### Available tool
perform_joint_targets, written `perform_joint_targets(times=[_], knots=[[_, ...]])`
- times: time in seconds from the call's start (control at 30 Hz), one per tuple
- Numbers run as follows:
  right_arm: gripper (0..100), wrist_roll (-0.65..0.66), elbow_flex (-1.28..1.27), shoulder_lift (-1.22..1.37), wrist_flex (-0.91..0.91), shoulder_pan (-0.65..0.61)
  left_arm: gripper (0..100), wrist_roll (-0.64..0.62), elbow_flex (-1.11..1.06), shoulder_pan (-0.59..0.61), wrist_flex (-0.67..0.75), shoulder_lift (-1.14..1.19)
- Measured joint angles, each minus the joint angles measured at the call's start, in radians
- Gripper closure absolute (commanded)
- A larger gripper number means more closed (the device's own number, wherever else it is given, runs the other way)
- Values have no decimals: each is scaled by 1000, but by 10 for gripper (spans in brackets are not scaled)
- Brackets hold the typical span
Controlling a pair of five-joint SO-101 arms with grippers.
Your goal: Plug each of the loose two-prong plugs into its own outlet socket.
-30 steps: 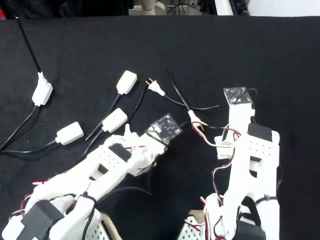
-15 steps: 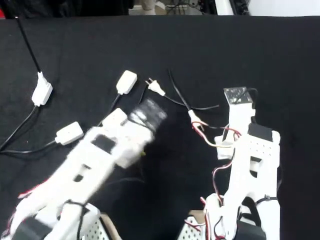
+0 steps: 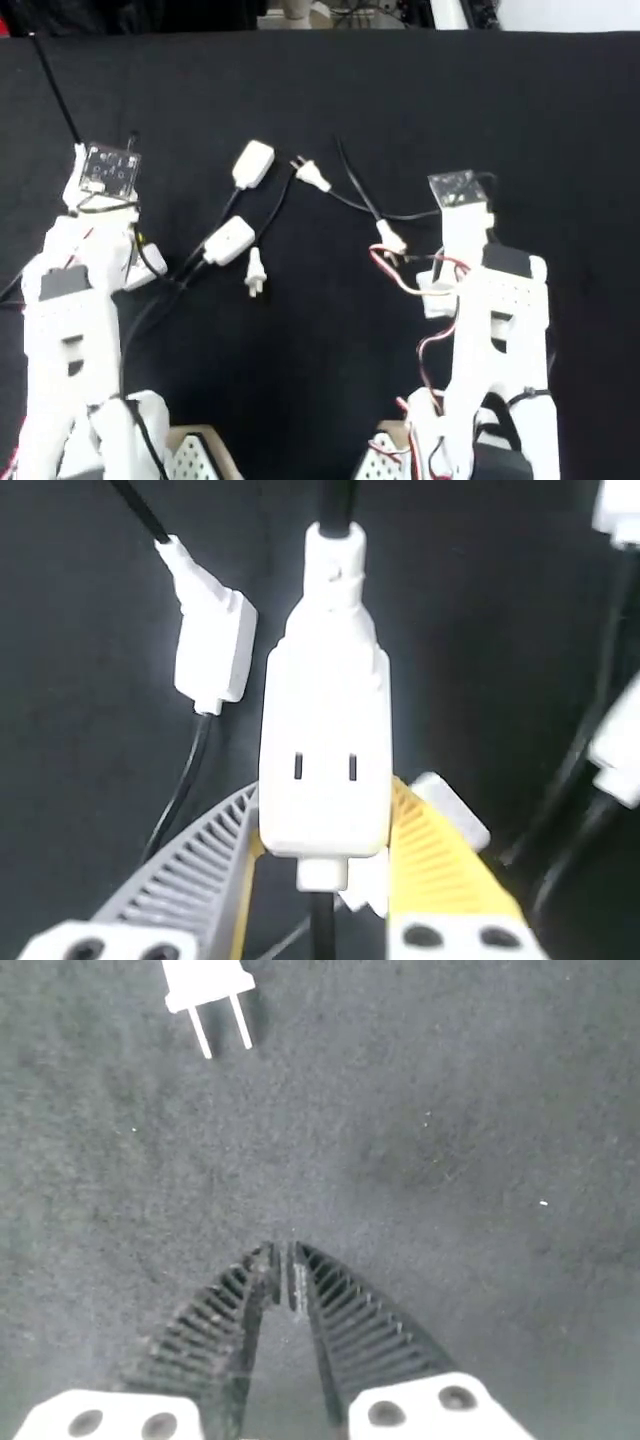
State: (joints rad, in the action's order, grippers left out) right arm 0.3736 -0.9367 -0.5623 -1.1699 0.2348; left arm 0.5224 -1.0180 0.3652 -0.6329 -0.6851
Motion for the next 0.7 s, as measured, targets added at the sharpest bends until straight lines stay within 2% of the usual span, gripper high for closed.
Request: perform_joint_targets(times=[0.17, 0.3, 0.4, 0.57, 0.7], knots=[[984, 0, 0, 0, 0, -2, 971, 0, 66, 11, 180, 278], [984, 0, 0, 0, 0, -2, 966, 0, 201, 14, 213, 534], [983, 0, 0, 0, 0, -2, 880, -8, 299, 14, 206, 684], [983, 0, 0, 0, 0, -2, 648, -86, 473, 15, 0, 749], [983, -28, 0, 0, 0, -2, 553, -87, 609, 15, -193, 749]])
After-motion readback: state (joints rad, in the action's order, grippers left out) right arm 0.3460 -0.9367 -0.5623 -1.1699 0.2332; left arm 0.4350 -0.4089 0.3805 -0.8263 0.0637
